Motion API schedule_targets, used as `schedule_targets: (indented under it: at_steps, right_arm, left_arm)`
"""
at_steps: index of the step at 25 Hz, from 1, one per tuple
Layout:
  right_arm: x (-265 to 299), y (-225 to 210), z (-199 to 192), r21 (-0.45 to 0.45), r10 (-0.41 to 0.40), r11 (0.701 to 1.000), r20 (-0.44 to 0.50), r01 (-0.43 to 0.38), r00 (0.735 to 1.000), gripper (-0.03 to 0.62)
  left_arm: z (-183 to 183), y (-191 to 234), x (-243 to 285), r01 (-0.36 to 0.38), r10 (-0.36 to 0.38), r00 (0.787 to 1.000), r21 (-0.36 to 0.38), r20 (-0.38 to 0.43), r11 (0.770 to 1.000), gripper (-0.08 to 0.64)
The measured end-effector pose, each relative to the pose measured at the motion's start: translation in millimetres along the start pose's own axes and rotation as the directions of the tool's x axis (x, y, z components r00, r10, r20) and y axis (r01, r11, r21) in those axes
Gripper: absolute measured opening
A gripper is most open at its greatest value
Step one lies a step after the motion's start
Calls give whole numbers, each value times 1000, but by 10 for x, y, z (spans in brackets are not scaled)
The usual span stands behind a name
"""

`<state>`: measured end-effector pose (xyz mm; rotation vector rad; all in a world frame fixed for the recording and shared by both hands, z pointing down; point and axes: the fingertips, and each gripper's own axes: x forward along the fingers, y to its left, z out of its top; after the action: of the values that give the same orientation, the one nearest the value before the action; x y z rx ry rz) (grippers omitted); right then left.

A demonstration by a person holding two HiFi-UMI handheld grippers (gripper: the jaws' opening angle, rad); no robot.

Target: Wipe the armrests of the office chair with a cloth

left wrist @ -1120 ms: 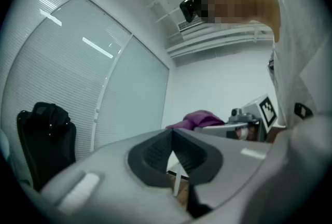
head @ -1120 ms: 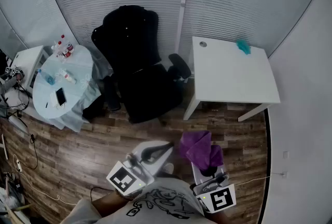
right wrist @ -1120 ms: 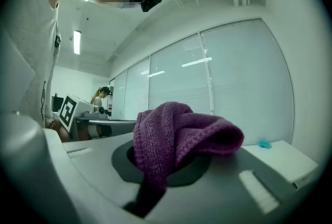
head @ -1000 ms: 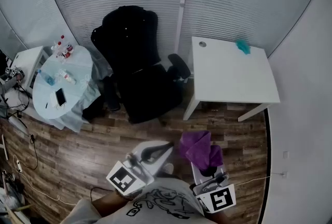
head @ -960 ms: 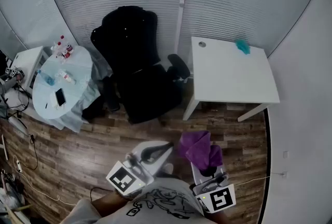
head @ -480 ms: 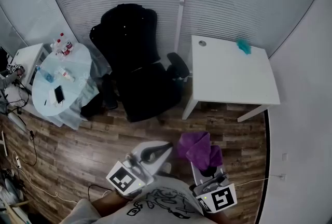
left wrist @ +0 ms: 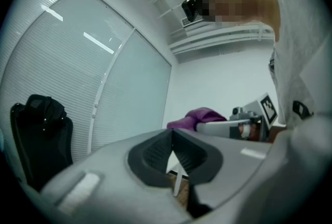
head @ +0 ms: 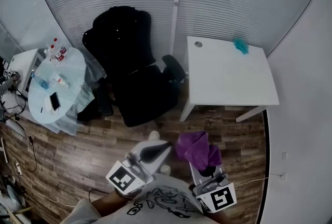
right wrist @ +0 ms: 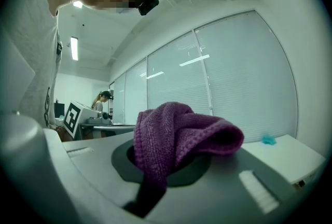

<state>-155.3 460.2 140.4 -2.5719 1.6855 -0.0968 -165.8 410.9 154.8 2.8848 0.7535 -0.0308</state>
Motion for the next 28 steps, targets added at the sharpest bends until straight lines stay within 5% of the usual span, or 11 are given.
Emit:
schedule_targets:
  at_steps: [28]
  right_arm:
    - [2742, -1320, 188, -54, -79, 996, -27, 77, 997, 30]
  left_arm:
    - [432, 2813, 1029, 80, -80, 997, 12, 2, 997, 2]
